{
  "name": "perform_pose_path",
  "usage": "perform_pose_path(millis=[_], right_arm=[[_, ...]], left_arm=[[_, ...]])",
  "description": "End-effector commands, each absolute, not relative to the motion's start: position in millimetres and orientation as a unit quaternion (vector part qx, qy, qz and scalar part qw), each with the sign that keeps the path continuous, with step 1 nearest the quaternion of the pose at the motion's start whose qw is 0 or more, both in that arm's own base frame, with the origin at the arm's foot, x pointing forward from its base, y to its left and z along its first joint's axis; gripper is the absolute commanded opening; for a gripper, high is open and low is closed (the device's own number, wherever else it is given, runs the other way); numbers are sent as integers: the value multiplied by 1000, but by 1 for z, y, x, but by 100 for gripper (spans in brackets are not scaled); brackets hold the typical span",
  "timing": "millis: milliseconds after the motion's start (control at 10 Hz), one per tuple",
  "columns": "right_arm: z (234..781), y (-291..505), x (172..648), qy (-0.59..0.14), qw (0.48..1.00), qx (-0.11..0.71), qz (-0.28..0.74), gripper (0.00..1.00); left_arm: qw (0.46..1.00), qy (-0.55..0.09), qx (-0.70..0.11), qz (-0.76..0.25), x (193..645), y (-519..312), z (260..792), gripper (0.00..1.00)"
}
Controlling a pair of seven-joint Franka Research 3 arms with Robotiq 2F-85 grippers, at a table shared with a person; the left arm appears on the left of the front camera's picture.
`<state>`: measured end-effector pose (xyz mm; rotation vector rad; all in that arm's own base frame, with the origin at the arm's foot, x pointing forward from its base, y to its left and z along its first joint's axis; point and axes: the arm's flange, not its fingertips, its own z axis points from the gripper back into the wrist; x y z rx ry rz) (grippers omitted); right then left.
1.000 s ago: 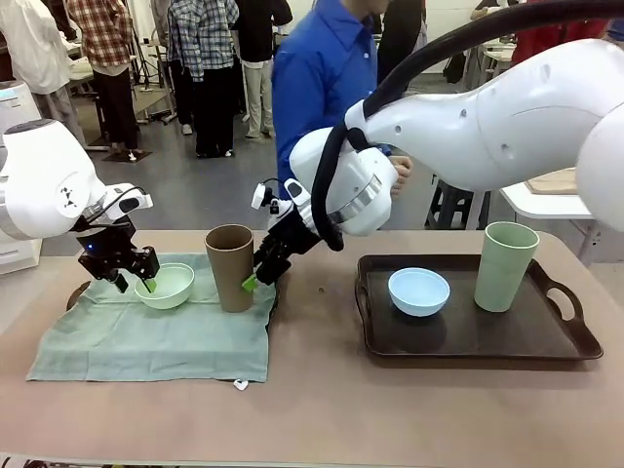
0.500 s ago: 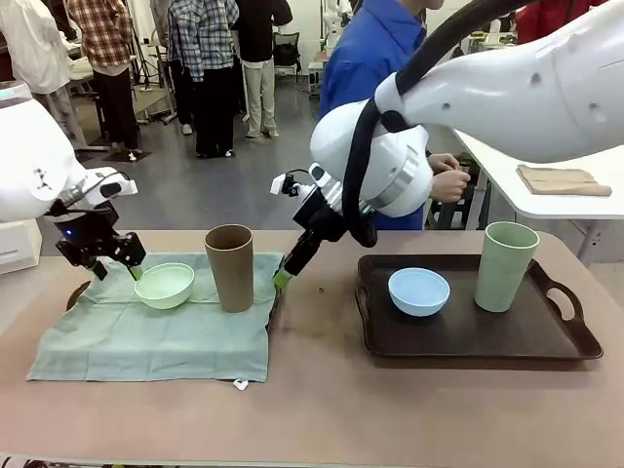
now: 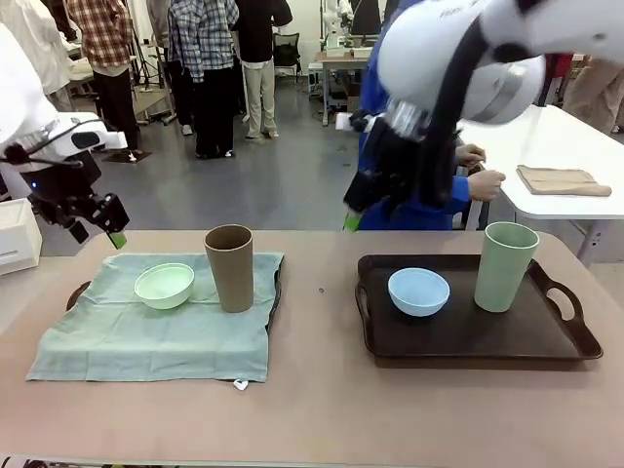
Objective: Set up a tray with a mat and arrange the tableware.
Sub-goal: Place the Picnic Bowl and Reusable plastic cup back onto the Handle tray in front of the human's position.
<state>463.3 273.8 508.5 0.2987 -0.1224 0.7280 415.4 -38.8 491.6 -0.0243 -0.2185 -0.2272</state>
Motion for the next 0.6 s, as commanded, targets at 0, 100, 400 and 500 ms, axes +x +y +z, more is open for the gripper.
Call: perform_pose_path(millis=[0,100,400,500], right_arm=[[551,269,432,1,949,75,307,100],[576,269,414,31,959,26,281,100],[580,252,403,12,964,17,264,100],[580,252,403,12,964,17,264,100]], left_arm=[[984,-101,2,-148,409,-60,521,79],[983,-100,16,-156,403,-75,541,79],[982,-106,4,-154,399,-81,546,79],[982,-106,4,-154,399,-81,546,79]])
